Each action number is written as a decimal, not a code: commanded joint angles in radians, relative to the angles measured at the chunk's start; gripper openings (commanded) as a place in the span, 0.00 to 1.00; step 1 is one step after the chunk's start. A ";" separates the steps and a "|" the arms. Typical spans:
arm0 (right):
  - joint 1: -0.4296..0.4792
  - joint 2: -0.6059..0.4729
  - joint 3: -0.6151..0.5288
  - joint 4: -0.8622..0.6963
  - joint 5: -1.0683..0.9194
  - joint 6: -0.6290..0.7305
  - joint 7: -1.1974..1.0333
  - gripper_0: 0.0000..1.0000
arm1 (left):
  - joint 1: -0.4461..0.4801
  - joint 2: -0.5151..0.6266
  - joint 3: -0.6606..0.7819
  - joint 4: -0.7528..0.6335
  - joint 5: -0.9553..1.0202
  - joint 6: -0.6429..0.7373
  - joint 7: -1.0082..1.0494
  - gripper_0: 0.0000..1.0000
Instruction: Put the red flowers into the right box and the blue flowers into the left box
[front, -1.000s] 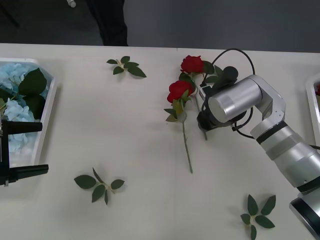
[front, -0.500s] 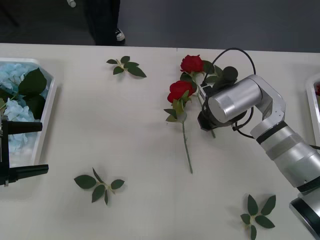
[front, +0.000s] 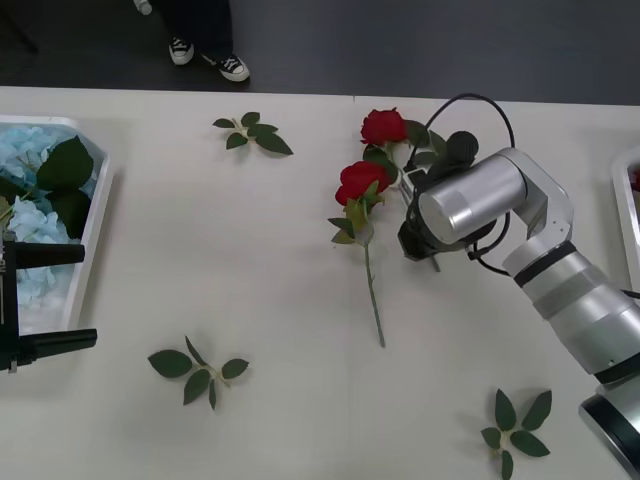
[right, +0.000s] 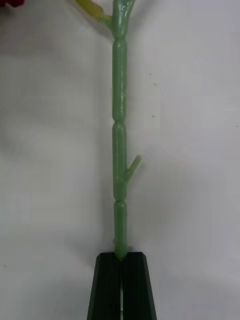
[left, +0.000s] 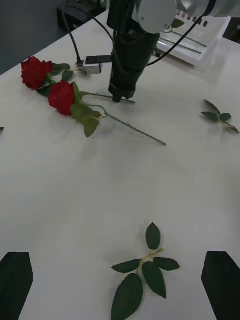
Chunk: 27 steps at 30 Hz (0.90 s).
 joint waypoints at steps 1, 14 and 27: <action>0.011 -0.008 -0.031 -0.009 -0.028 0.008 0.040 0.00 | -0.016 -0.001 0.009 -0.027 0.001 -0.011 -0.037 1.00; 0.131 -0.165 -0.135 -0.157 -0.175 -0.115 0.067 0.00 | -0.016 -0.001 0.009 -0.027 0.001 -0.011 -0.037 1.00; 0.238 -0.166 -0.292 -0.289 -0.201 -0.224 0.122 0.00 | -0.016 -0.001 0.009 -0.027 0.001 -0.011 -0.037 1.00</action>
